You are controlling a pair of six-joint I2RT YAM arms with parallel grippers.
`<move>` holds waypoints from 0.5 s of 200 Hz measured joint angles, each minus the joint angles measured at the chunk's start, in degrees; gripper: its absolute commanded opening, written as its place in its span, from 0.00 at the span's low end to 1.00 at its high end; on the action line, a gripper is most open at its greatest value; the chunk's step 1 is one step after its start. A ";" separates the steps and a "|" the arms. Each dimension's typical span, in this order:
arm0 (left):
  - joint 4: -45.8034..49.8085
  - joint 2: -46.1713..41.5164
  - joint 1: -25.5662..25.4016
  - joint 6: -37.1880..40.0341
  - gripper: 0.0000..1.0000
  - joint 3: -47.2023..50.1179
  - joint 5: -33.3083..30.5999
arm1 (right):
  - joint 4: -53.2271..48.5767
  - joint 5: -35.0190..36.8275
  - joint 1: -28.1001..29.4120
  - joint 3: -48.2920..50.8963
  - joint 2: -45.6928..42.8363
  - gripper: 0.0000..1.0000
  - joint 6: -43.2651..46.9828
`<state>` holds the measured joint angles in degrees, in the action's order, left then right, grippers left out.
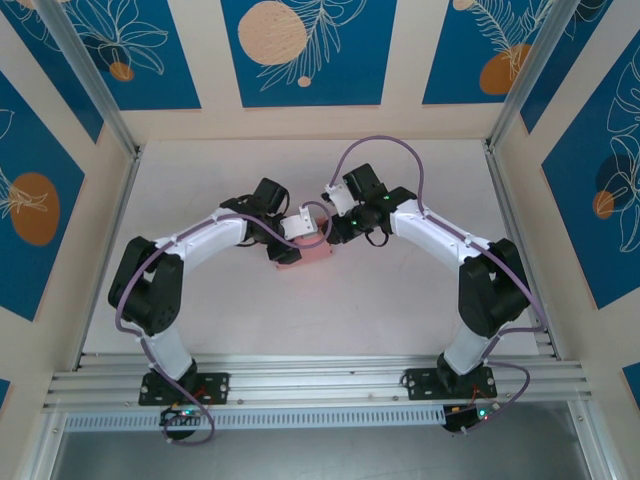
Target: Fold the paper box
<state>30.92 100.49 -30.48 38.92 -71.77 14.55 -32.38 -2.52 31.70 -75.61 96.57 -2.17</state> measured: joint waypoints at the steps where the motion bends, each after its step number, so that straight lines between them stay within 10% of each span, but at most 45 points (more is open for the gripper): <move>1: -0.02 0.00 0.00 0.00 0.53 0.00 0.00 | 0.02 0.00 0.00 0.00 0.00 0.36 0.00; 100: 0.02 0.13 0.00 0.02 0.54 -0.20 0.02 | 0.74 1.09 -0.83 -0.55 -0.04 0.47 -0.81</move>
<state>30.94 100.62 -30.48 38.94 -71.96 14.57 -31.64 -1.43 30.87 -76.16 96.53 -2.98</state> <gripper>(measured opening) 0.534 0.474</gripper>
